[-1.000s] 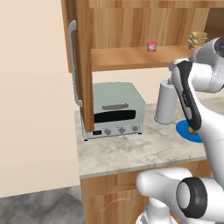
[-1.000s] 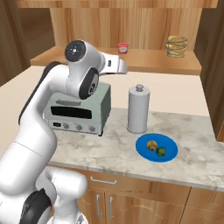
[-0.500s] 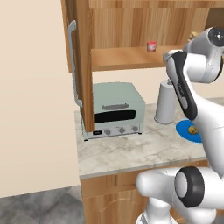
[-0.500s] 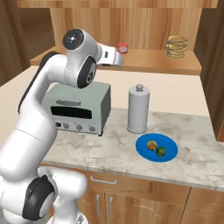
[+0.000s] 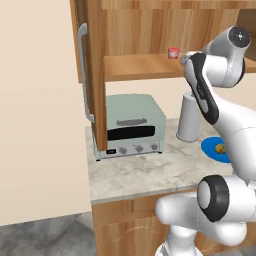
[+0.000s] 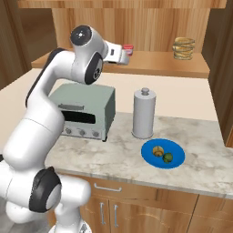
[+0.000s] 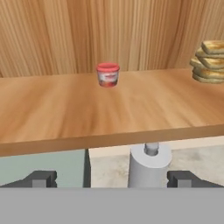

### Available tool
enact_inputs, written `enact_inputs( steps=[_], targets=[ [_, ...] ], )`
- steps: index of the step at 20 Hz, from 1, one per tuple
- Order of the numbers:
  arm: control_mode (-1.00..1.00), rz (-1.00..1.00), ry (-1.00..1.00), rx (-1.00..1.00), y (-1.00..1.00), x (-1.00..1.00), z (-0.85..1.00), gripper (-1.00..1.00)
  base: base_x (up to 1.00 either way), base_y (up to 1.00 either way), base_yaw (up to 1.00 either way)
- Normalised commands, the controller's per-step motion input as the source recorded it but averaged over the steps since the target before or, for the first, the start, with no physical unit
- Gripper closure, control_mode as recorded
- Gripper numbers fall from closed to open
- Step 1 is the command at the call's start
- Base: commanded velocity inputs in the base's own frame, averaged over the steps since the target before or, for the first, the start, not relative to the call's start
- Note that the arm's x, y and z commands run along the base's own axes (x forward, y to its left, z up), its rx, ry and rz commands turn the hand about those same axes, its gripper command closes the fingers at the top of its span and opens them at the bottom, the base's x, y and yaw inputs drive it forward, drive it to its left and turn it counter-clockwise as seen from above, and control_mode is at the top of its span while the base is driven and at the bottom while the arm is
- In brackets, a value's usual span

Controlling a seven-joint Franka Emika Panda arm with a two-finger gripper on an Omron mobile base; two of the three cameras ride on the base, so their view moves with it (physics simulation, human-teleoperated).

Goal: Pick the avocado and bread from the counter and place them on the plate. Then pick the jam from the cabinet and place it next to the plate. Lastly close the cabinet door.

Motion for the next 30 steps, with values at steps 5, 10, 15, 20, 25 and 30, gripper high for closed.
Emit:
enact_inputs(
  steps=[5, 10, 15, 20, 25, 30],
  targets=[
    [-1.00, 0.05, 0.00, 0.00, -0.01, 0.37, 0.00, -1.00, 0.00, 0.00, 0.00],
    [-1.00, 0.10, 0.00, 0.00, 0.00, 0.32, 0.06, -1.00, 0.00, 0.00, 0.00],
    [-1.00, 0.10, 0.00, 0.00, -0.04, 0.32, 0.03, -1.00, 0.00, 0.00, 0.00],
    [-1.00, 0.04, -0.03, -0.02, 0.00, 0.29, 0.00, -1.00, 0.00, 0.00, 0.00],
    [-1.00, 0.01, 0.00, -0.07, 0.00, 0.25, 0.04, -1.00, 0.00, 0.00, 0.00],
    [-1.00, 0.00, 0.00, -0.07, 0.00, 0.23, 0.00, -1.00, 0.00, 0.00, 0.00]
  ],
)
